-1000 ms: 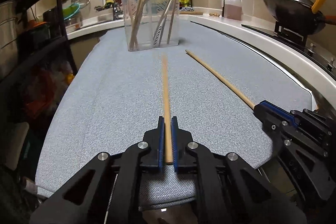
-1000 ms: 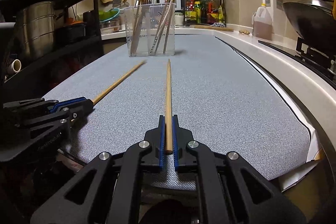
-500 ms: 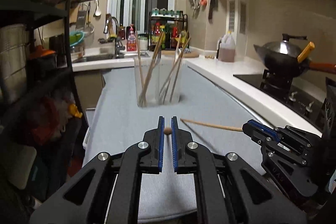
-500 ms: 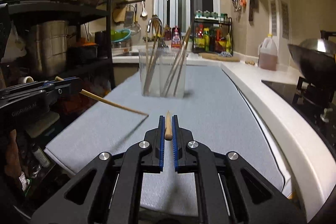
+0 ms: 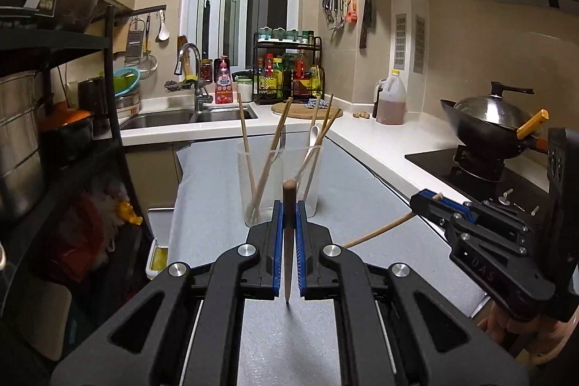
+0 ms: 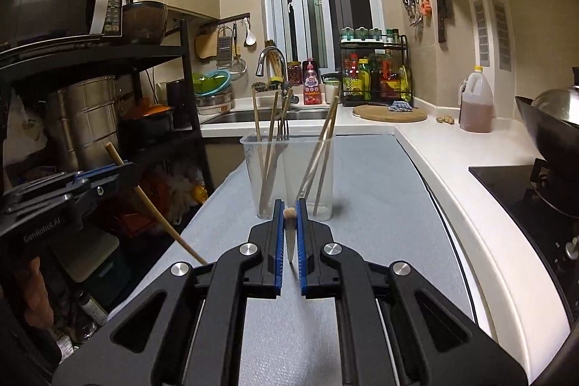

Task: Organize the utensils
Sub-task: 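Lift both held chopsticks up over the container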

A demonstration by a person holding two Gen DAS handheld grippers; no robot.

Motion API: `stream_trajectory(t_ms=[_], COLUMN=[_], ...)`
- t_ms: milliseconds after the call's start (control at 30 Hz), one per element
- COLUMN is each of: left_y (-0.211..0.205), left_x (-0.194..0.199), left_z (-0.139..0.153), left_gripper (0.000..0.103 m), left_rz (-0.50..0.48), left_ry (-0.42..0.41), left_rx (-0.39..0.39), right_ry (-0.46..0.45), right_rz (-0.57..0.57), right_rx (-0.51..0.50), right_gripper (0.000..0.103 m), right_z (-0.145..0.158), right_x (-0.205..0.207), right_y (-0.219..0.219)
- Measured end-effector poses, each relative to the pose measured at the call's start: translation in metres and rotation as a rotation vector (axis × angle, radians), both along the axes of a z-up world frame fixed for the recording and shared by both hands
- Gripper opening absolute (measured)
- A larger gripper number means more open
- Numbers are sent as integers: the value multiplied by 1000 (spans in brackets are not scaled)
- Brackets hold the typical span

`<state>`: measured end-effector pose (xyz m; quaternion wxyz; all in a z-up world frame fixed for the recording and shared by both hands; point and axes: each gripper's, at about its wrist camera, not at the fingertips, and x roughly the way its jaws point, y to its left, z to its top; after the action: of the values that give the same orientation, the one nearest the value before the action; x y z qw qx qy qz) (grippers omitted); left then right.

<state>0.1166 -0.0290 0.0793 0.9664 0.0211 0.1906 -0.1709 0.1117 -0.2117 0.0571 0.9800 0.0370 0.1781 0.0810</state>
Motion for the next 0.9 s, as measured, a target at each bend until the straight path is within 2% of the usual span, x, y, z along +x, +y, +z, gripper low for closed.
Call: stream_trajectory(t_ms=[633, 800, 900], left_y=[1, -1, -1], left_x=[59, 79, 90], left_z=[52, 80, 104], left_gripper=[6, 6, 6], left_rz=[11, 15, 7], left_ry=[62, 37, 2], left_rx=[34, 52, 38], right_ry=[-39, -88, -133], right_rz=[38, 35, 36], right_rx=[-49, -43, -37], right_gripper=[7, 7, 7], right_z=[70, 102, 124], right_x=[54, 74, 85], right_y=[0, -1, 0])
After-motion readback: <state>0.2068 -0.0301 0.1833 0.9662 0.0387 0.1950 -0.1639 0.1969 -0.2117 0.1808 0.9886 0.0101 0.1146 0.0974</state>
